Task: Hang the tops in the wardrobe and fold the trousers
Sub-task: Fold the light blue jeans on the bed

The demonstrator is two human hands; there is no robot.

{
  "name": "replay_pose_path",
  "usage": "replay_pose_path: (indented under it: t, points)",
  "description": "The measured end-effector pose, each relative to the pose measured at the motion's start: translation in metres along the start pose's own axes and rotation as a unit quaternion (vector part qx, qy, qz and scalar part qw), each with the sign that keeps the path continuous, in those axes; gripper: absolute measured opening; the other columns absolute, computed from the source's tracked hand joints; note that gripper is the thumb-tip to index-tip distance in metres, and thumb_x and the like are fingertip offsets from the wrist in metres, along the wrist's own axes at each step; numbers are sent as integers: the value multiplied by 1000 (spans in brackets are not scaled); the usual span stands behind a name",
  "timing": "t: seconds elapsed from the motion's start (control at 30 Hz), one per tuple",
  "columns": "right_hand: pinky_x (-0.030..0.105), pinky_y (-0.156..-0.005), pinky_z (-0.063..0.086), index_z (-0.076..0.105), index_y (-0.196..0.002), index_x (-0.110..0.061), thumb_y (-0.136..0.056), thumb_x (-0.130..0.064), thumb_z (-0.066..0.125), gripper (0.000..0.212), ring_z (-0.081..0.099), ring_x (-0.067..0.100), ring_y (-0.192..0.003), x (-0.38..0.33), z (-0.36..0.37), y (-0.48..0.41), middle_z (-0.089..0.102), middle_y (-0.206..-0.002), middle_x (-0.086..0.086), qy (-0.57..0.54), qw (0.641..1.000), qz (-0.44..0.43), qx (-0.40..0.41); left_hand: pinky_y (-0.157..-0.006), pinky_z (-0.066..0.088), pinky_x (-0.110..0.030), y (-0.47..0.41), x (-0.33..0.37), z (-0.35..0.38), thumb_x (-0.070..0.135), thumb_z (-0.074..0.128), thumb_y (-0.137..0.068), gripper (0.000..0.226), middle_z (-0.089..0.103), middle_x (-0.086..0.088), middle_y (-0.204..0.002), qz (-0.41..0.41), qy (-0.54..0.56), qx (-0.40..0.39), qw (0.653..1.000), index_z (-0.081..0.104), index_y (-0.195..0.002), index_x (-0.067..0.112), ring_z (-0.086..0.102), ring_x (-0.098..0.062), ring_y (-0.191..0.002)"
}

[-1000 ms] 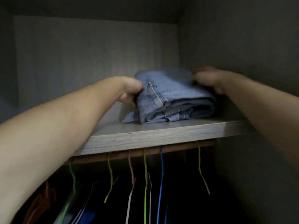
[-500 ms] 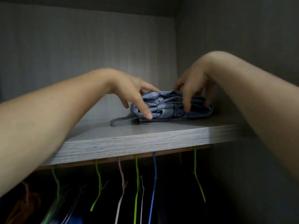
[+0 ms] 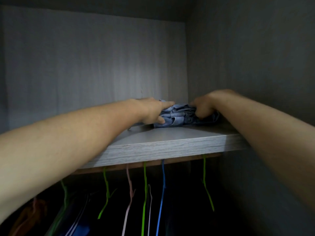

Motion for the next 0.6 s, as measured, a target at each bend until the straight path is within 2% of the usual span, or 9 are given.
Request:
replay_pose_path:
  t: [0.07, 0.13, 0.2, 0.3, 0.4, 0.6]
  points:
    - [41, -108, 44, 49, -142, -12, -96, -10, 49, 45, 52, 32, -129, 2, -1, 6, 50, -146, 17, -46, 997, 8, 57, -104, 34, -31, 10, -7, -7, 54, 46, -98, 78, 34, -10, -158, -11, 39, -9, 999, 0, -157, 32, 38, -31, -139]
    - [40, -112, 39, 44, -147, -15, -99, -22, 47, 49, 45, 35, -136, 7, -3, 13, 41, -154, 16, -80, 981, 22, 174, -119, 24, -40, 22, -16, -17, 61, 32, -99, 74, 20, -13, -163, -49, 63, 41, 996, 2, -158, 26, 25, -32, -148]
    - [43, -110, 40, 36, -151, -19, -99, -33, 47, 54, 40, 39, -138, 8, -3, 25, 33, -157, 17, -85, 952, 41, 291, -120, 20, -52, 39, -25, -28, 62, 23, -100, 70, 7, -16, -164, -108, 54, 130, 984, 2, -158, 29, 13, -37, -150]
    - [50, -115, 33, 25, -155, -29, -100, -40, 45, 60, 23, 37, -147, 0, 0, 49, 15, -164, 12, -114, 909, 33, 401, -116, 19, -59, 70, -34, -44, 59, 21, -101, 66, -1, -15, -165, -142, 15, 284, 948, 5, -158, 29, 2, -37, -151]
    - [51, -115, 30, 21, -157, -30, -101, -42, 43, 61, 15, 33, -151, -11, 3, 76, 8, -166, 10, -98, 885, 26, 455, -118, 14, -61, 96, -41, -49, 58, 22, -100, 68, -3, -17, -164, -147, -32, 356, 922, 6, -158, 26, -1, -38, -151]
    - [56, -117, 25, 28, -155, -24, -102, -46, 38, 58, 17, 37, -150, -26, 21, 122, 16, -165, 17, -4, 867, 38, 497, -118, 11, -63, 133, -44, -27, 62, 20, -98, 71, -8, -17, -164, -141, -46, 361, 921, 2, -157, 26, -5, -38, -151]
Point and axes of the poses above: each hand's wrist, its own y-axis away from the middle knuckle, its own z-axis out of the palm, x = y × z, the point moved 1 cm from there along -y, towards the middle knuckle
